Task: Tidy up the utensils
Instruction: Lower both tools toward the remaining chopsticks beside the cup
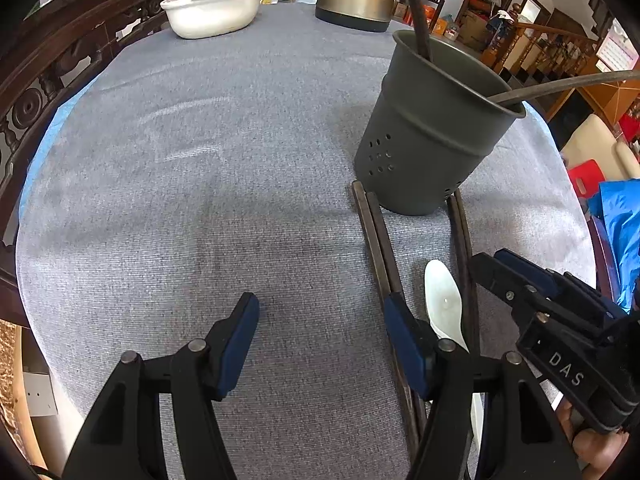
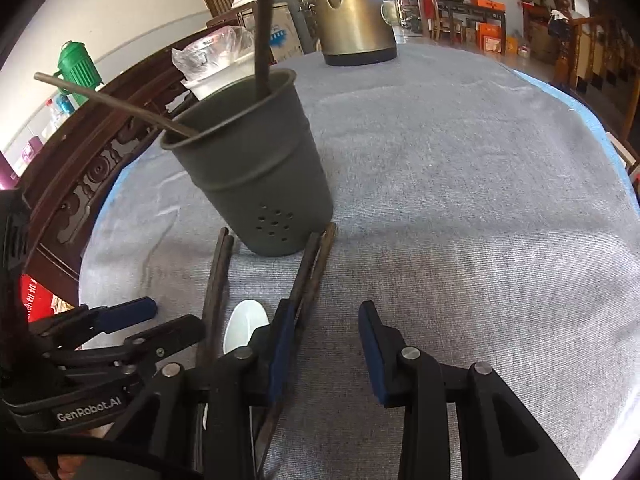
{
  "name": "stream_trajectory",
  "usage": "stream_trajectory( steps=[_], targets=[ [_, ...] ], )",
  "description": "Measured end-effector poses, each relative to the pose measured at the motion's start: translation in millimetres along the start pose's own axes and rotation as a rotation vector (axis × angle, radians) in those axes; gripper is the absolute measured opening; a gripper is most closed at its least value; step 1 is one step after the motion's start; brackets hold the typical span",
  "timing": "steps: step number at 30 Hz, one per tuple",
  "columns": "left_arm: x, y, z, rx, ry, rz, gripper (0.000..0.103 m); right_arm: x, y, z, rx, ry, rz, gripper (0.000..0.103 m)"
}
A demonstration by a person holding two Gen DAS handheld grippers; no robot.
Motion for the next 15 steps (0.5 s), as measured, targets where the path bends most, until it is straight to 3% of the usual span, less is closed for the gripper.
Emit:
stream_trajectory(
  steps=[10, 15],
  targets=[
    [-1, 2, -1, -0.01, -0.004, 0.022, 0.066, -1, 1, 2, 0.01, -0.016, -0.02, 0.037],
    [1, 2, -2, -0.003, -0.01, -0.012, 0.068, 0, -1, 2, -0.013, -0.007, 0.017, 0.037]
  ],
)
Point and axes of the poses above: each gripper's, at about its wrist camera, not at the fingertips, and x roughly the way its jaws point, y to its right, z to its underside, the point moved 5 cm from there along x, roughly the way its jaws point, and after that the axes turned 8 degrees about x, right-handed, at the moved point
